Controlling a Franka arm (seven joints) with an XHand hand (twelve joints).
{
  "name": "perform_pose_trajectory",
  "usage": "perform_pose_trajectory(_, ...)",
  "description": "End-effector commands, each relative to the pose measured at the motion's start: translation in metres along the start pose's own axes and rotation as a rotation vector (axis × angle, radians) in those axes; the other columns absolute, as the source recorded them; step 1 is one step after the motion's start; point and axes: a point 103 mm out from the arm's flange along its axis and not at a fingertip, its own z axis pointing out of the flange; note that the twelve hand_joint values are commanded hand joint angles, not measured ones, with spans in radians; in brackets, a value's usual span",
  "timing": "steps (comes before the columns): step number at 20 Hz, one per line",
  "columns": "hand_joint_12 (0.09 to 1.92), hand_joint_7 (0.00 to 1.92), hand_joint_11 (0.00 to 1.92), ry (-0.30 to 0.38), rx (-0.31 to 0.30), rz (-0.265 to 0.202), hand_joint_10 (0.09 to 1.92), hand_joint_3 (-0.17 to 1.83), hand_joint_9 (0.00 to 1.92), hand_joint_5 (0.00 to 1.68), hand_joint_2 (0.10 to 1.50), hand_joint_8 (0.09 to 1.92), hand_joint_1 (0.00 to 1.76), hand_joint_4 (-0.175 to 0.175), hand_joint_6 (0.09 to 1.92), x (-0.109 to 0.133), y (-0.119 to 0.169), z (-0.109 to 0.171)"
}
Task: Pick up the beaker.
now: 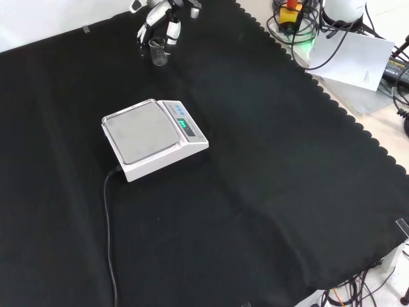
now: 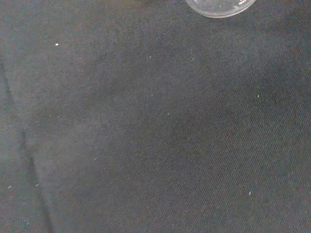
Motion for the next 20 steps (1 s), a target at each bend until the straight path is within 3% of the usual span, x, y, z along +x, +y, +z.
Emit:
perform_pose_trajectory(1,0.85,0.37,1.04,-0.069,-0.072,-0.008,0.61,-0.17,0.84,0.74,1.08,0.80,1.22,-0.168,0.65,0.004,0.009,0.006)
perform_pose_trajectory(2,0.82,0.43,1.01,-0.076,-0.086,-0.012,0.58,-0.13,0.89,0.80,1.12,0.82,1.20,-0.172,0.83,0.005,0.009,0.006)
perform_pose_trajectory(3,1.05,0.48,0.85,-0.082,-0.102,-0.016,0.64,-0.08,0.89,0.73,1.17,0.88,1.30,-0.174,1.07,0.005,0.009,0.005)
perform_pose_trajectory(5,1.45,0.61,0.60,-0.093,-0.111,-0.023,1.13,-0.02,0.75,0.65,1.22,1.02,1.46,-0.175,1.34,0.007,0.007,-0.001)
perform_pose_trajectory(7,1.56,0.55,0.58,-0.124,-0.093,-0.029,1.30,0.00,0.80,0.70,1.23,1.29,1.48,-0.175,1.37,0.011,0.003,-0.011)
perform_pose_trajectory(9,1.58,0.51,0.59,-0.150,-0.059,-0.035,1.34,0.00,0.82,0.72,1.23,1.39,1.47,-0.175,1.38,0.015,-0.001,-0.026)
perform_pose_trajectory(16,1.58,0.52,0.59,-0.161,0.007,-0.060,1.36,0.00,0.84,0.73,1.22,1.41,1.47,-0.175,1.37,0.023,-0.021,-0.076)
perform_pose_trajectory(20,1.58,0.52,0.59,-0.162,0.023,-0.125,1.36,0.00,0.84,0.73,1.22,1.41,1.47,-0.175,1.37,0.039,-0.044,-0.108)
